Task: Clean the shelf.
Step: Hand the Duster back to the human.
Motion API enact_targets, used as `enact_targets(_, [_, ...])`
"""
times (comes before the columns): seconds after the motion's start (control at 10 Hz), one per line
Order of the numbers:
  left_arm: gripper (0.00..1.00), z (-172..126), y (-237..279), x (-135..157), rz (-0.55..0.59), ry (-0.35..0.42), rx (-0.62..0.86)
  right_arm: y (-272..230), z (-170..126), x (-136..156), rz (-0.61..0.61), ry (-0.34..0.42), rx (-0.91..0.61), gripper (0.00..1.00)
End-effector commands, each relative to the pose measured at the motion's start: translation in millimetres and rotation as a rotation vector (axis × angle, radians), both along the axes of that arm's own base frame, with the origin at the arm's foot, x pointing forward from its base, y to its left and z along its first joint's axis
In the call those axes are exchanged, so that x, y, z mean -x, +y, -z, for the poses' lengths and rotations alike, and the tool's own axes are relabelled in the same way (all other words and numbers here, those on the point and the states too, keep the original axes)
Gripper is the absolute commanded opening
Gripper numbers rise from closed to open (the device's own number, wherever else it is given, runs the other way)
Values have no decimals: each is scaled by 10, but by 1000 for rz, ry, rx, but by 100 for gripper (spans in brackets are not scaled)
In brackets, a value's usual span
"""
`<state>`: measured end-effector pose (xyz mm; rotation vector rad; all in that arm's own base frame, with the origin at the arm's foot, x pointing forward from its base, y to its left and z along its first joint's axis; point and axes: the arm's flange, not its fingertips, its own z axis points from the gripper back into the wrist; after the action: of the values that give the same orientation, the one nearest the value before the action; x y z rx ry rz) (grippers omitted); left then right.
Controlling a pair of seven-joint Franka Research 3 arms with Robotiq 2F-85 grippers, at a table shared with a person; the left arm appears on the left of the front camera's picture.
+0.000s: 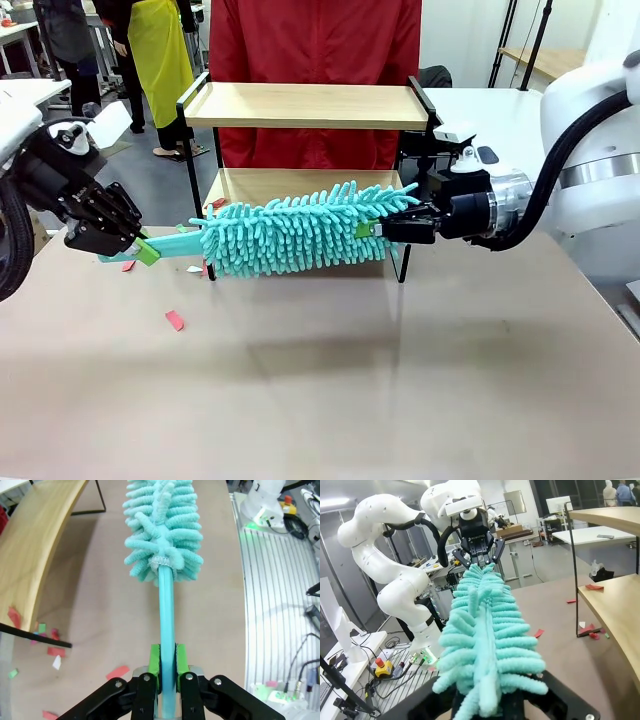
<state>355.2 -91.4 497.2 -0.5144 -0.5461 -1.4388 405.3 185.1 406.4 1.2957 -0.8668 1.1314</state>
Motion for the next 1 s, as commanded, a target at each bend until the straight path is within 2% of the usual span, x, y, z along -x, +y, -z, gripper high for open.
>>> enact_targets(0.0, [70, -16, 9, 10, 35, -1, 15, 4, -15, 7, -8, -11, 6, 0])
enact_targets(0.1, [100, -52, 29, 26, 32, -10, 25, 4, -15, 7, -8, -11, 6, 0])
enact_targets(0.2, [75, -88, 59, 33, 36, -3, 49, 4, -15, 7, -8, -11, 6, 0])
enact_targets(0.3, [100, -122, 122, 29, 34, 8, 85, 4, -15, 7, -8, -11, 6, 0])
enact_targets(0.7, [100, -159, 804, -47, -58, 12, 251, 4, -15, 7, -8, -11, 6, 0])
enact_targets(0.9, [100, -93, 1388, -56, -102, -14, 436, 4, -15, 7, -8, -11, 6, 0])
